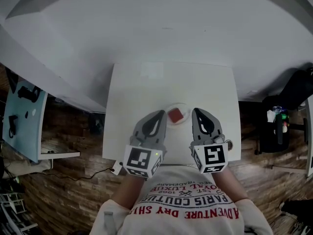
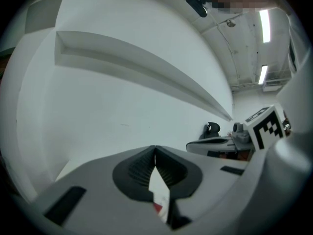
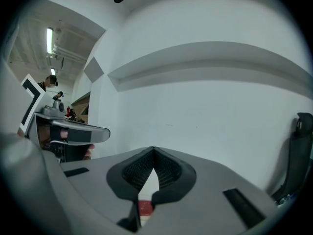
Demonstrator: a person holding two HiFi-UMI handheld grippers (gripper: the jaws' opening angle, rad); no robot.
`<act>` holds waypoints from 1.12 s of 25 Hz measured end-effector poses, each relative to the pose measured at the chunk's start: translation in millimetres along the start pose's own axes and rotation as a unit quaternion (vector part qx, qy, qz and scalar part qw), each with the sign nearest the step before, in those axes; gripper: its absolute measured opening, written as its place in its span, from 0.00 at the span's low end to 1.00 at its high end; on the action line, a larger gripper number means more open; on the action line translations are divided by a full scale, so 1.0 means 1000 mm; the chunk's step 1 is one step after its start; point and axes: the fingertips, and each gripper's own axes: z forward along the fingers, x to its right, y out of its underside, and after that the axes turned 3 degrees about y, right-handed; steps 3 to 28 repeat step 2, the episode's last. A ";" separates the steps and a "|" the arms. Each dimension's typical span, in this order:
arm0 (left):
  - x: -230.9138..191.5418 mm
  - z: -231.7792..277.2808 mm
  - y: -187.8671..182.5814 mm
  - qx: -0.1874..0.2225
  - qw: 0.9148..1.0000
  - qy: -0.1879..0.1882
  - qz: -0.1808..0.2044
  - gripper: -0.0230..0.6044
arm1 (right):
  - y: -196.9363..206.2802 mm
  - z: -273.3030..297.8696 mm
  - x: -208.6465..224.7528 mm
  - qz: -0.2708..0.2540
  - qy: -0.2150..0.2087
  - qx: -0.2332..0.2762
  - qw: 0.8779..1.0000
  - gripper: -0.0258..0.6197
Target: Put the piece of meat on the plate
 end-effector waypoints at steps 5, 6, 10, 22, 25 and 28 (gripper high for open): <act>0.000 0.002 0.001 -0.001 1.000 0.002 0.000 0.05 | 0.003 0.001 0.001 0.003 0.002 -0.003 1.000 0.06; 0.000 0.002 0.001 -0.001 1.000 0.002 0.000 0.05 | 0.003 0.001 0.001 0.003 0.002 -0.003 1.000 0.06; 0.000 0.002 0.001 -0.001 1.000 0.002 0.000 0.05 | 0.003 0.001 0.001 0.003 0.002 -0.003 1.000 0.06; 0.000 0.002 0.001 -0.001 1.000 0.002 0.000 0.05 | 0.003 0.001 0.001 0.003 0.002 -0.003 1.000 0.06; 0.000 0.002 0.001 -0.001 1.000 0.002 0.000 0.05 | 0.003 0.001 0.001 0.003 0.002 -0.003 1.000 0.06; 0.000 0.002 0.001 -0.001 1.000 0.002 0.000 0.05 | 0.003 0.001 0.001 0.003 0.002 -0.003 1.000 0.06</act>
